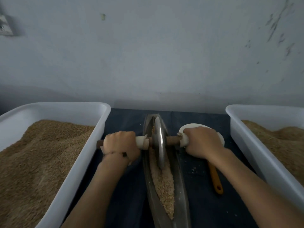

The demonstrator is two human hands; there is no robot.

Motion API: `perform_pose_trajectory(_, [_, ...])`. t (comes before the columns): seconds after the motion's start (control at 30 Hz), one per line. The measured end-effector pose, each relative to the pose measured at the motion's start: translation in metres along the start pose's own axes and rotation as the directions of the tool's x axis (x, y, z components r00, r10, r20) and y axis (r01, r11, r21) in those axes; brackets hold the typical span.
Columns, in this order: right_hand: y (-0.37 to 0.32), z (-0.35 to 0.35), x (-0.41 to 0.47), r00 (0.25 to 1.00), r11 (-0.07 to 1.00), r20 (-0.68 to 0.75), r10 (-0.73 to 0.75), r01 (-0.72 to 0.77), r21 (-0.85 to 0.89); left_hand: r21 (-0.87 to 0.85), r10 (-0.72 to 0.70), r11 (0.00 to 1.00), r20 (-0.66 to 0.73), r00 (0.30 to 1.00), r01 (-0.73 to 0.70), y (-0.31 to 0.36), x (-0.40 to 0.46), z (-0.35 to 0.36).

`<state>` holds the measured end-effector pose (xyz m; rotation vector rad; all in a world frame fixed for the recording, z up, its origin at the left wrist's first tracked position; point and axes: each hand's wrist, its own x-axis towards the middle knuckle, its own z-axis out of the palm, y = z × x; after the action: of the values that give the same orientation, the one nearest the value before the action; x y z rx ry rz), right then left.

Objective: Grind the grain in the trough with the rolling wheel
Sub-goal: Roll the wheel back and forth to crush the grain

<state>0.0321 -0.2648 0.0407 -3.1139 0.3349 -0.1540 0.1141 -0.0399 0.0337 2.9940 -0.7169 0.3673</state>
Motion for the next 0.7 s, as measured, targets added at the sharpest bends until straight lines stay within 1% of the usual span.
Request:
perform_pose_trajectory(0.03, [0.002, -0.006, 0.014, 0.996, 1.0, 0.094, 0.0, -0.001, 0.015, -0.028, -0.011, 1.0, 0.063, 0.998, 0.013, -0.001, 0.013, -0.001])
perform_pose_trajectory(0.1, [0.004, -0.021, 0.043, 0.963, 0.999, 0.267, 0.026, -0.034, 0.027, -0.062, -0.029, 0.997, 0.181, 0.983, 0.041, -0.004, 0.039, -0.005])
perform_pose_trajectory(0.17, [0.001, -0.032, 0.065, 0.919, 0.995, 0.389, 0.063, -0.087, 0.045, -0.092, -0.058, 0.991, 0.345, 0.937, 0.095, -0.009, 0.06, -0.012])
perform_pose_trajectory(0.23, [-0.002, -0.038, 0.078, 0.886, 0.993, 0.458, 0.071, -0.106, 0.051, -0.12, -0.058, 0.984, 0.474, 0.879, 0.13, -0.013, 0.072, -0.017])
perform_pose_trajectory(0.27, [-0.004, -0.04, 0.081, 0.888, 0.993, 0.453, 0.076, -0.107, 0.044, -0.134, -0.057, 0.981, 0.49, 0.87, 0.14, -0.014, 0.074, -0.017])
perform_pose_trajectory(0.3, [-0.005, -0.041, 0.079, 0.903, 0.994, 0.423, 0.079, -0.102, 0.031, -0.151, -0.062, 0.977, 0.475, 0.878, 0.15, -0.015, 0.072, -0.014])
perform_pose_trajectory(0.33, [-0.007, -0.04, 0.074, 0.928, 0.996, 0.364, 0.075, -0.084, 0.01, -0.17, -0.074, 0.972, 0.433, 0.898, 0.162, -0.015, 0.067, -0.011])
perform_pose_trajectory(0.37, [-0.007, -0.038, 0.065, 0.96, 0.998, 0.275, 0.059, -0.055, -0.023, -0.18, -0.098, 0.968, 0.361, 0.928, 0.172, -0.014, 0.056, -0.006])
perform_pose_trajectory(0.4, [-0.009, -0.032, 0.053, 0.988, 0.997, 0.152, 0.025, -0.014, -0.071, -0.173, -0.114, 0.972, 0.243, 0.963, 0.159, -0.011, 0.042, 0.0])
perform_pose_trajectory(0.43, [-0.01, -0.022, 0.038, 1.0, 0.992, -0.007, -0.026, 0.025, -0.12, -0.148, -0.107, 0.982, 0.078, 0.991, 0.117, -0.009, 0.025, 0.007])
perform_pose_trajectory(0.47, [-0.011, -0.009, 0.022, 0.98, 0.985, -0.182, -0.083, 0.052, -0.167, -0.125, -0.073, 0.99, -0.104, 0.992, 0.06, -0.006, 0.006, 0.014])
perform_pose_trajectory(0.5, [-0.011, 0.005, 0.005, 0.933, 0.98, -0.337, -0.125, 0.064, -0.188, -0.115, -0.022, 0.993, -0.264, 0.964, -0.009, -0.003, -0.012, 0.021])
perform_pose_trajectory(0.53, [-0.009, 0.019, -0.011, 0.858, 0.984, -0.492, -0.145, 0.074, -0.162, -0.088, 0.026, 0.994, -0.412, 0.911, -0.069, 0.001, -0.027, 0.026])
perform_pose_trajectory(0.57, [-0.007, 0.031, -0.024, 0.766, 0.987, -0.624, -0.152, 0.083, -0.138, -0.044, 0.06, 0.994, -0.53, 0.846, -0.098, 0.004, -0.039, 0.031])
perform_pose_trajectory(0.6, [-0.005, 0.041, -0.036, 0.691, 0.988, -0.706, -0.154, 0.089, -0.128, -0.006, 0.075, 0.995, -0.602, 0.795, -0.099, 0.005, -0.048, 0.034])
perform_pose_trajectory(0.63, [-0.003, 0.046, -0.043, 0.645, 0.986, -0.746, -0.167, 0.093, -0.141, 0.019, 0.081, 0.996, -0.648, 0.757, -0.09, 0.006, -0.055, 0.035])
perform_pose_trajectory(0.67, [-0.001, 0.048, -0.046, 0.623, 0.982, -0.759, -0.188, 0.101, -0.16, 0.025, 0.079, 0.996, -0.669, 0.739, -0.084, 0.006, -0.058, 0.035])
perform_pose_trajectory(0.7, [-0.001, 0.046, -0.045, 0.62, 0.978, -0.757, -0.208, 0.117, -0.173, 0.021, 0.078, 0.996, -0.666, 0.742, -0.086, 0.005, -0.058, 0.037])
